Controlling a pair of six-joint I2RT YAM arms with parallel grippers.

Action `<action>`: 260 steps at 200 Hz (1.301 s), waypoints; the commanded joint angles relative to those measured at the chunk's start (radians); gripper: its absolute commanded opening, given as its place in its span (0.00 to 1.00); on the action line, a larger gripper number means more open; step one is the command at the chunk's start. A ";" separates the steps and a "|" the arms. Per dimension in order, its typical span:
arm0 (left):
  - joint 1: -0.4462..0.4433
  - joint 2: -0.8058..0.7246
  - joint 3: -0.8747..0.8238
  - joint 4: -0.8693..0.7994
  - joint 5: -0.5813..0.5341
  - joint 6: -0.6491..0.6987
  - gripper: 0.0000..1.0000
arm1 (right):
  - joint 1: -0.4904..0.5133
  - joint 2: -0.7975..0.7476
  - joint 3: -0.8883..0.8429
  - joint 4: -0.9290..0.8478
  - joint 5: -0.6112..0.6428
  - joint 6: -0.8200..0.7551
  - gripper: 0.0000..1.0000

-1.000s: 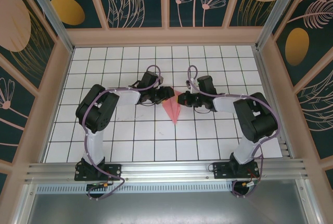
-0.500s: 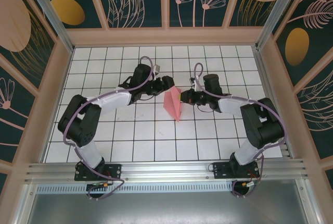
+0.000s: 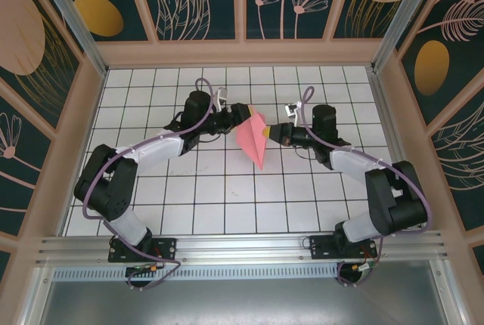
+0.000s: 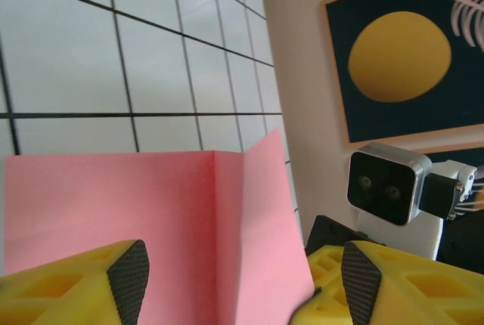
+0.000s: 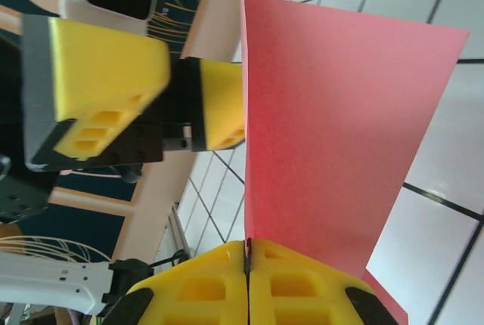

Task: Fold a paper plane with a square sheet of paper (fold left side to right side)
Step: Turn over the paper at the center of the table.

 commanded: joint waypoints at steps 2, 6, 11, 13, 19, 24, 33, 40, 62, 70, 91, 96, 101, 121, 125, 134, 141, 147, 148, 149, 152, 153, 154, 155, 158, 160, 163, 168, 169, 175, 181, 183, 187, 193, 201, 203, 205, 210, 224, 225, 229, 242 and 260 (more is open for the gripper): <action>0.001 -0.024 -0.019 0.144 0.084 -0.059 0.67 | -0.007 -0.033 0.004 0.073 -0.072 0.043 0.07; 0.002 -0.024 -0.020 0.155 0.090 -0.063 0.67 | -0.006 -0.035 0.004 0.077 -0.075 0.048 0.07; 0.000 -0.024 -0.021 0.168 0.098 -0.068 0.65 | -0.007 -0.036 0.005 0.082 -0.079 0.054 0.07; 0.001 -0.024 -0.022 0.172 0.099 -0.070 0.65 | -0.007 -0.035 0.005 0.084 -0.081 0.056 0.07; 0.001 -0.025 -0.022 0.180 0.104 -0.074 0.63 | -0.007 -0.035 0.005 0.088 -0.083 0.062 0.07; 0.002 -0.025 -0.021 0.182 0.107 -0.073 0.62 | -0.007 -0.035 0.005 0.092 -0.086 0.065 0.07; 0.000 -0.027 -0.021 0.184 0.112 -0.071 0.59 | -0.007 -0.036 0.003 0.101 -0.091 0.073 0.08; 0.001 -0.029 -0.019 0.182 0.115 -0.069 0.56 | -0.007 -0.034 0.001 0.110 -0.093 0.078 0.07; 0.001 -0.026 -0.018 0.181 0.124 -0.068 0.47 | -0.005 -0.031 -0.001 0.127 -0.101 0.095 0.08; 0.001 -0.024 -0.016 0.177 0.124 -0.066 0.43 | -0.005 -0.028 -0.005 0.145 -0.107 0.106 0.07; 0.002 -0.022 -0.013 0.169 0.122 -0.063 0.33 | -0.006 -0.027 -0.009 0.162 -0.110 0.123 0.07; 0.002 -0.024 -0.014 0.166 0.121 -0.061 0.31 | -0.006 -0.027 -0.009 0.161 -0.108 0.122 0.07; 0.001 -0.024 -0.013 0.166 0.122 -0.060 0.28 | -0.006 -0.026 -0.009 0.159 -0.108 0.123 0.08; 0.001 -0.026 -0.007 0.157 0.121 -0.054 0.19 | -0.006 -0.025 -0.010 0.166 -0.110 0.130 0.08; 0.000 -0.027 -0.006 0.155 0.121 -0.052 0.17 | -0.006 -0.026 -0.012 0.166 -0.110 0.132 0.09; 0.001 -0.029 -0.003 0.150 0.122 -0.049 0.14 | -0.006 -0.028 -0.012 0.166 -0.111 0.133 0.10; 0.001 -0.030 -0.001 0.147 0.122 -0.047 0.12 | -0.006 -0.032 -0.012 0.164 -0.110 0.134 0.11; 0.000 -0.032 -0.001 0.147 0.121 -0.047 0.09 | -0.008 -0.035 -0.010 0.158 -0.109 0.133 0.12; 0.000 -0.033 -0.002 0.147 0.122 -0.047 0.09 | -0.008 -0.036 -0.010 0.157 -0.108 0.133 0.12; 0.001 -0.033 -0.001 0.147 0.122 -0.047 0.08 | -0.008 -0.036 -0.009 0.156 -0.108 0.133 0.13; 0.002 -0.035 -0.001 0.147 0.122 -0.047 0.07 | -0.011 -0.040 -0.010 0.151 -0.107 0.130 0.14; 0.001 -0.036 0.000 0.147 0.121 -0.047 0.07 | -0.011 -0.041 -0.010 0.148 -0.107 0.130 0.14; 0.001 -0.036 0.000 0.146 0.121 -0.047 0.07 | -0.012 -0.042 -0.009 0.146 -0.107 0.129 0.15; 0.001 -0.037 0.000 0.146 0.121 -0.047 0.07 | -0.012 -0.043 -0.009 0.144 -0.106 0.128 0.15; 0.001 -0.039 -0.001 0.146 0.120 -0.047 0.06 | -0.015 -0.047 -0.008 0.137 -0.104 0.125 0.16; 0.002 -0.040 0.001 0.145 0.119 -0.047 0.06 | -0.018 -0.051 -0.007 0.130 -0.103 0.123 0.17; 0.001 -0.042 0.001 0.144 0.118 -0.046 0.06 | -0.022 -0.057 -0.006 0.119 -0.101 0.119 0.19; 0.001 -0.046 0.002 0.141 0.114 -0.046 0.05 | -0.031 -0.069 -0.004 0.098 -0.096 0.108 0.21; 0.001 -0.046 0.002 0.141 0.113 -0.046 0.05 | -0.033 -0.072 -0.005 0.092 -0.095 0.106 0.22; 0.002 -0.049 0.006 0.140 0.111 -0.046 0.05 | -0.044 -0.090 -0.004 0.065 -0.089 0.090 0.26; 0.002 -0.053 0.010 0.136 0.108 -0.046 0.05 | -0.057 -0.111 -0.006 0.036 -0.083 0.074 0.32; 0.001 -0.054 0.012 0.135 0.107 -0.046 0.05 | -0.061 -0.119 -0.007 0.025 -0.080 0.067 0.34; 0.001 -0.056 0.016 0.133 0.105 -0.047 0.05 | -0.071 -0.134 -0.008 0.001 -0.074 0.055 0.38; 0.001 -0.059 0.021 0.133 0.103 -0.049 0.05 | -0.083 -0.153 -0.011 -0.031 -0.069 0.037 0.43; 0.001 -0.063 0.029 0.135 0.103 -0.053 0.05 | -0.101 -0.184 -0.022 -0.061 -0.069 0.018 0.51; 0.001 -0.064 0.031 0.135 0.102 -0.055 0.05 | -0.104 -0.190 -0.027 -0.064 -0.071 0.015 0.53; 0.002 -0.064 0.033 0.135 0.101 -0.055 0.05 | -0.108 -0.198 -0.032 -0.066 -0.073 0.014 0.55; 0.001 -0.068 0.039 0.135 0.099 -0.056 0.05 | -0.119 -0.214 -0.047 -0.067 -0.082 0.014 0.60; 0.001 -0.074 0.056 0.140 0.098 -0.064 0.05 | -0.130 -0.249 -0.090 -0.053 -0.104 0.030 0.74; 0.001 -0.074 0.058 0.140 0.099 -0.064 0.05 | -0.130 -0.252 -0.094 -0.051 -0.105 0.033 0.75; 0.001 -0.076 0.063 0.141 0.099 -0.067 0.05 | -0.128 -0.256 -0.106 -0.039 -0.111 0.045 0.79; 0.001 -0.080 0.075 0.148 0.100 -0.073 0.06 | -0.115 -0.268 -0.156 0.038 -0.134 0.105 0.89; 0.001 -0.087 0.086 0.156 0.101 -0.082 0.06 | -0.071 -0.274 -0.201 0.130 -0.127 0.162 0.99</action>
